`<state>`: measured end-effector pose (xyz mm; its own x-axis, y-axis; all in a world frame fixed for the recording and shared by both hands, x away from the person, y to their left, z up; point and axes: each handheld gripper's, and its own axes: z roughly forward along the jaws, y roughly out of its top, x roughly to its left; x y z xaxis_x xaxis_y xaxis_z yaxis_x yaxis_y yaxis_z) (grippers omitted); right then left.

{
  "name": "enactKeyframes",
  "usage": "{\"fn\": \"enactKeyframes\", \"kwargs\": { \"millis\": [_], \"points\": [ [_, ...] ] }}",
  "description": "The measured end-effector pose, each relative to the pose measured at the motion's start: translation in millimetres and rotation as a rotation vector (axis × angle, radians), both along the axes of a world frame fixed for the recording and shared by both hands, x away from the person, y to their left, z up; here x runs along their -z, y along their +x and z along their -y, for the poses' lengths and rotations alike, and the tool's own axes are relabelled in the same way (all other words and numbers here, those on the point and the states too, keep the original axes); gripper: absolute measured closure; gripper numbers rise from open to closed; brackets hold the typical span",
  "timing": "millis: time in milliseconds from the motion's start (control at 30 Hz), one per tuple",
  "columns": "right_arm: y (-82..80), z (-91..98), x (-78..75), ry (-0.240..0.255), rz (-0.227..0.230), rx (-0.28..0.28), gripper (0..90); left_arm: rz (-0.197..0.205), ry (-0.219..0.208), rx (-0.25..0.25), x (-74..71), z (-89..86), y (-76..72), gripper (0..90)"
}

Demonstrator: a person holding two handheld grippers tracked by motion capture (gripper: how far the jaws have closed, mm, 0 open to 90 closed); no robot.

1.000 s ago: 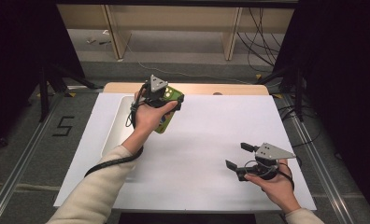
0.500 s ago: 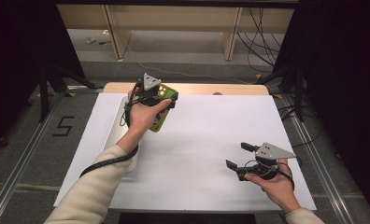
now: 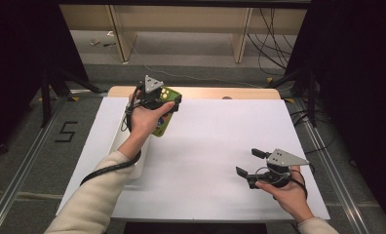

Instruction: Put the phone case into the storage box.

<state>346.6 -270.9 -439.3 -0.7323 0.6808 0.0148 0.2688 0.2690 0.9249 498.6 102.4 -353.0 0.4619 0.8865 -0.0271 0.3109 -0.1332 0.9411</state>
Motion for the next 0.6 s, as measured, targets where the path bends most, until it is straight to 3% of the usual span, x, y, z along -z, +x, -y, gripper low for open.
{"fn": "enactKeyframes", "kwargs": {
  "millis": [600],
  "points": [
    [-0.2, 0.0, -0.2, 0.002, -0.001, 0.0, 12.8, 0.012, -0.007, -0.038, -4.0, -19.0, 0.3, 16.5]
  ]
}}
